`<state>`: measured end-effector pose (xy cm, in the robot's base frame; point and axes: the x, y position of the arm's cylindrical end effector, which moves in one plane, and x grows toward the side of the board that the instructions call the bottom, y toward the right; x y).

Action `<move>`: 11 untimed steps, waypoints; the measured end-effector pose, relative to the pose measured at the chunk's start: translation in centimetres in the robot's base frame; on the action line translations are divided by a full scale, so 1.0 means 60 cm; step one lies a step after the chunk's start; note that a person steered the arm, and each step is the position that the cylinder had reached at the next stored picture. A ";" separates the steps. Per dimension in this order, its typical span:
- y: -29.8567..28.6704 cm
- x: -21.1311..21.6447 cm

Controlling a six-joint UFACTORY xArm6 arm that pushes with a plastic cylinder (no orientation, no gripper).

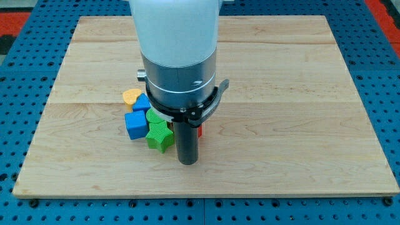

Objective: Move your arm slightly right

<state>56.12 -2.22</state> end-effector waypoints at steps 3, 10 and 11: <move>0.045 0.000; 0.165 0.000; 0.169 -0.002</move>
